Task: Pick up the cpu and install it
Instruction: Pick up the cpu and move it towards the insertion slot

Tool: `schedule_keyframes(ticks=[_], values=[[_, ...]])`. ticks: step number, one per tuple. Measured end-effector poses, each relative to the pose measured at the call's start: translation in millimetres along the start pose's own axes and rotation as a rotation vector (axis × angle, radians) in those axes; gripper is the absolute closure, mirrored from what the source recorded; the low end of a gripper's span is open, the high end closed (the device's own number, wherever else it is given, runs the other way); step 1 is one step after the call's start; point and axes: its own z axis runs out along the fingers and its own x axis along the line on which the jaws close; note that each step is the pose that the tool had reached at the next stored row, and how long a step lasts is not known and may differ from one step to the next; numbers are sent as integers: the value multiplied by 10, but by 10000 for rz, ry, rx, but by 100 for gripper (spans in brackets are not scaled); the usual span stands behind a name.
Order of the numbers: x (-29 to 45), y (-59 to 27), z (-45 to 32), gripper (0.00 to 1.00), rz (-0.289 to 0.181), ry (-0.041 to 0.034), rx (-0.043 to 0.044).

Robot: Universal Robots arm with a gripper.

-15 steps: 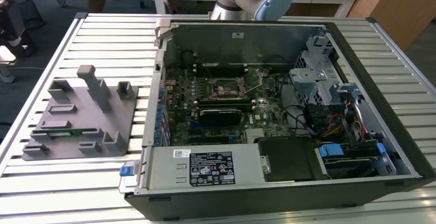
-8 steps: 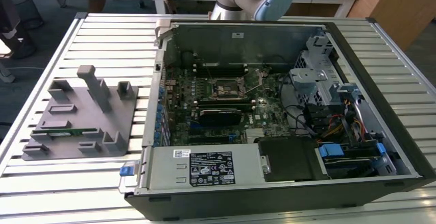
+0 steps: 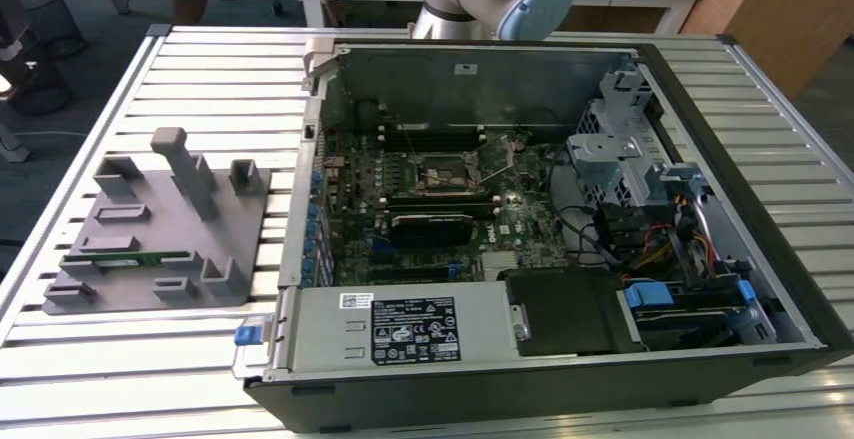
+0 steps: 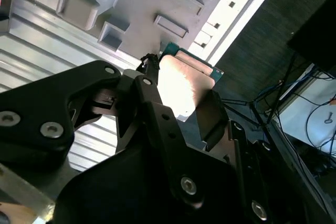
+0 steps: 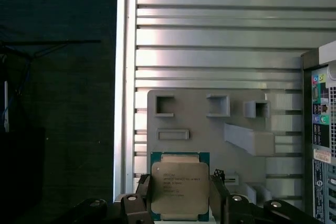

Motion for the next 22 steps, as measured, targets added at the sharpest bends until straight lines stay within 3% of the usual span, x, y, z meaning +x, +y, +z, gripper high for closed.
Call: schedule_keyframes(ticks=[5,22], values=[[-146,1,-1,47,-1,3,2],[-912,6,5,47,-1,2,1]])
